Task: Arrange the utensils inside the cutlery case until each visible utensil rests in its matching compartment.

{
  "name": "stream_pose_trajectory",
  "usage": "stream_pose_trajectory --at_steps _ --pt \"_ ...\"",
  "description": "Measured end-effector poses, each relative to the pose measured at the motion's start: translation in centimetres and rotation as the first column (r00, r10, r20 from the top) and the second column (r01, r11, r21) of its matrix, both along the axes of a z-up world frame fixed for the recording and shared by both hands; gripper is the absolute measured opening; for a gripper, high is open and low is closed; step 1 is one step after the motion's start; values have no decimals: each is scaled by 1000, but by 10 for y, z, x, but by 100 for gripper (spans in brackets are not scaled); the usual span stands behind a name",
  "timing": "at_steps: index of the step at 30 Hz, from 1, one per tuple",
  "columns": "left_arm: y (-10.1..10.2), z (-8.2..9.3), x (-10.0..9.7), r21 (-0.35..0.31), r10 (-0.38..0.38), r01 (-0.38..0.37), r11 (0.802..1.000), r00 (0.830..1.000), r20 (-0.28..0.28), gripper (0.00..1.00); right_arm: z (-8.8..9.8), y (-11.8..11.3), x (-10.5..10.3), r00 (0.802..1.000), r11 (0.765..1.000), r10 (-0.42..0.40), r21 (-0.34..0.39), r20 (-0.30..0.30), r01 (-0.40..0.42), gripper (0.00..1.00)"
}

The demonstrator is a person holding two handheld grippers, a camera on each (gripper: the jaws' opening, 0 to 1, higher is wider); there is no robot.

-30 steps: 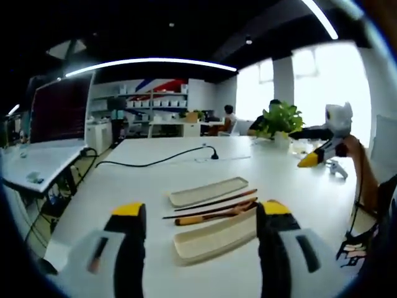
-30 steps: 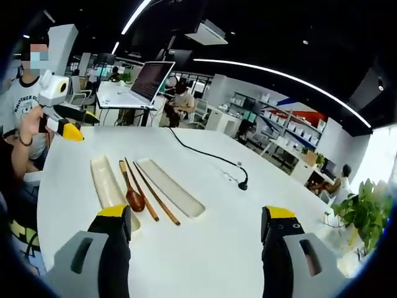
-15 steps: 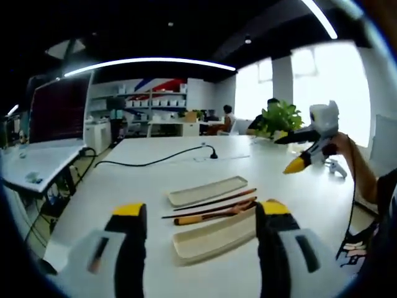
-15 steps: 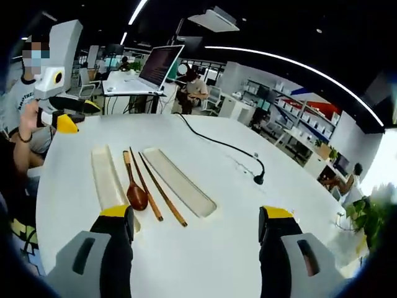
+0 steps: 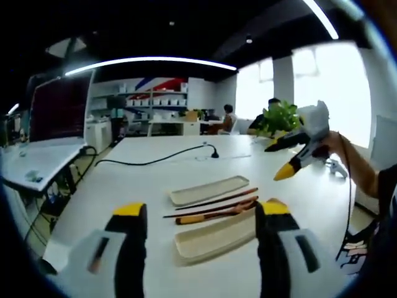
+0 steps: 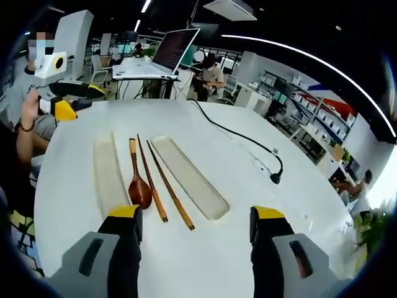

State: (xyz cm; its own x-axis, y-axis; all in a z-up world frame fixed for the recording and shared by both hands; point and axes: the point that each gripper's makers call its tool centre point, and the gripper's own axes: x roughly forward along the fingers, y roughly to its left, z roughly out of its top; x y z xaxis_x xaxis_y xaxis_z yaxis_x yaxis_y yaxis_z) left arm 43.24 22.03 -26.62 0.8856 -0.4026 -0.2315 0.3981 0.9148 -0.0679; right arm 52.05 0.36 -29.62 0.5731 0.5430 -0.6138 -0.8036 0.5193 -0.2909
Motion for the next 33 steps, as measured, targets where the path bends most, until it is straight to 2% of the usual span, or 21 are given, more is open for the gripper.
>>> stream_pose_trajectory --at_steps 8,16,18,20,30,33 --pt "-1 -3 1 5 -1 1 1000 1000 -7 75 -14 8 7 998 996 53 -71 -44 -56 64" --pt "1 -4 2 4 4 -3 1000 1000 -11 75 -32 21 3 987 986 121 -102 -108 -132 51" --pt "1 -4 3 4 4 -4 1000 1000 -13 75 -38 24 -1 979 974 165 -136 -122 -181 44" --pt "2 -5 3 3 5 -5 1000 1000 -14 75 -43 27 -4 975 970 175 -147 -139 -195 38" --pt "4 -7 6 2 9 -9 1000 1000 -23 75 -62 34 -3 952 936 230 -221 -203 -273 31" --pt "6 -8 7 2 13 -13 1000 1000 -26 75 -69 36 -5 938 923 245 -236 -245 -303 28"
